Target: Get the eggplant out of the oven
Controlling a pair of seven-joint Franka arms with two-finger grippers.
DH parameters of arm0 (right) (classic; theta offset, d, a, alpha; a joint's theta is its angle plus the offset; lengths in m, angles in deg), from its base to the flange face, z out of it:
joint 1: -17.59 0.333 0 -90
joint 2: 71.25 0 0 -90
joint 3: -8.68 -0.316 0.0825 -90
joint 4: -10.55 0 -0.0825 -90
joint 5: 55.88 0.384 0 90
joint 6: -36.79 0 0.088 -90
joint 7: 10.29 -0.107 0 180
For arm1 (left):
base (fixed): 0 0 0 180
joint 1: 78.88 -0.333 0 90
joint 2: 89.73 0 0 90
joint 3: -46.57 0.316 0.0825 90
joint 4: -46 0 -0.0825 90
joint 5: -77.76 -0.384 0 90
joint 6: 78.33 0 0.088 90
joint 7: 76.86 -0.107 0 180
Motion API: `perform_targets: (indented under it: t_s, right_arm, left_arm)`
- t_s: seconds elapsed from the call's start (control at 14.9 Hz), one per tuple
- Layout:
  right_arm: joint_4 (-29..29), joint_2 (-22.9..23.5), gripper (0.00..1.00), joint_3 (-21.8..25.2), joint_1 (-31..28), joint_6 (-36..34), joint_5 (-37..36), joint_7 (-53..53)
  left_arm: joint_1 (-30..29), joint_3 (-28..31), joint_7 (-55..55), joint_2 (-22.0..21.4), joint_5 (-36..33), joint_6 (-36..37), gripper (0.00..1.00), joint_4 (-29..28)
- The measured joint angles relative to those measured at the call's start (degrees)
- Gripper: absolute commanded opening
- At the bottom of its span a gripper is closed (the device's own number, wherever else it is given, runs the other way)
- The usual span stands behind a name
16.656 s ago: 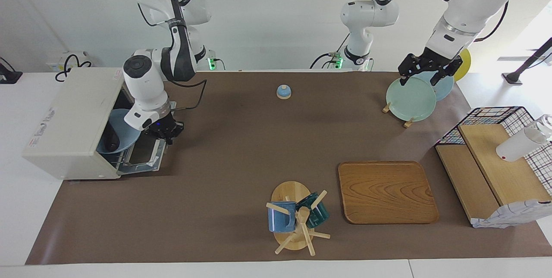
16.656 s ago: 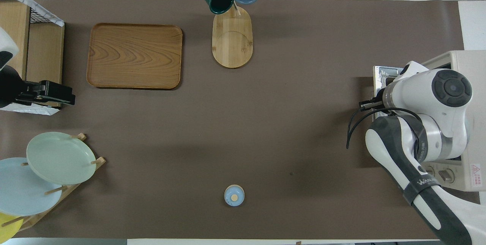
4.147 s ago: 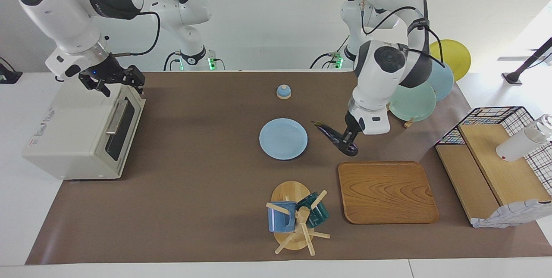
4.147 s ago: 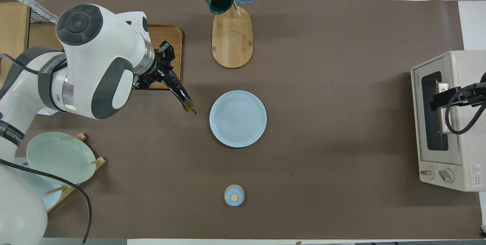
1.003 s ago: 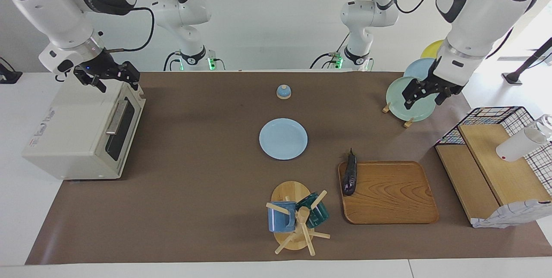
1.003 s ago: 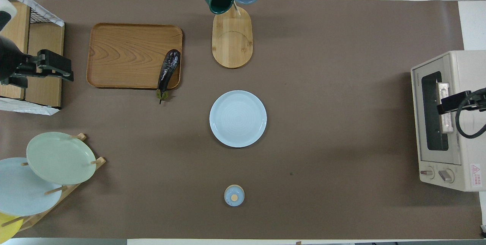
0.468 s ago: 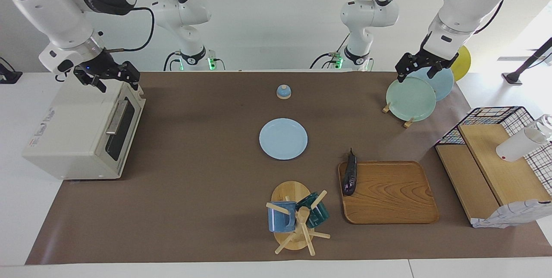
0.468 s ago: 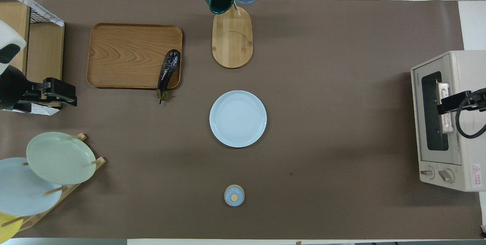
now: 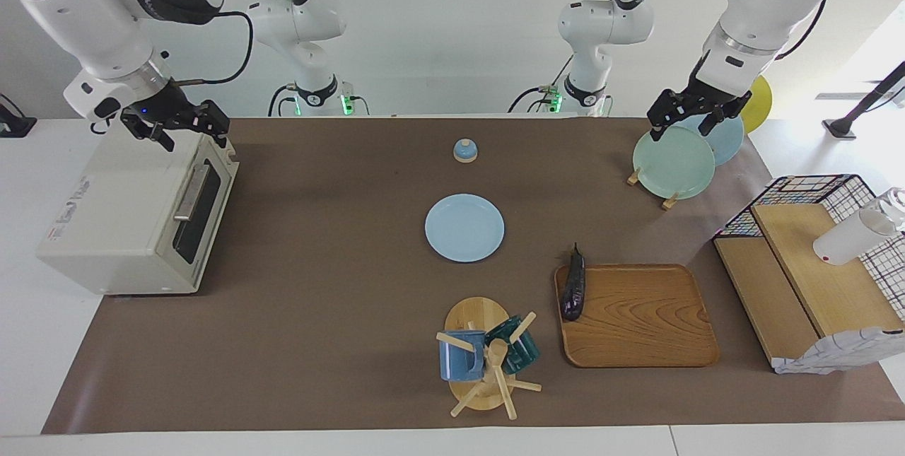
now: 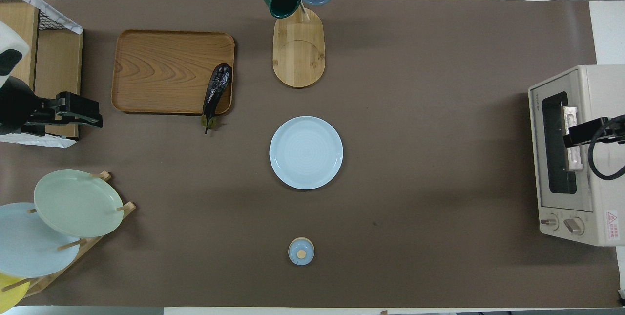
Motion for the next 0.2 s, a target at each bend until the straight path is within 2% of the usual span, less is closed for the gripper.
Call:
perform_targets:
  t_s: [0.2]
  right_arm:
    - [0.01,-0.73,1.00,0.00,0.01,0.00,0.00,-1.39]
  left_arm:
    - [-0.01,0.02,0.00,0.00,0.00,0.30,1.00,0.00]
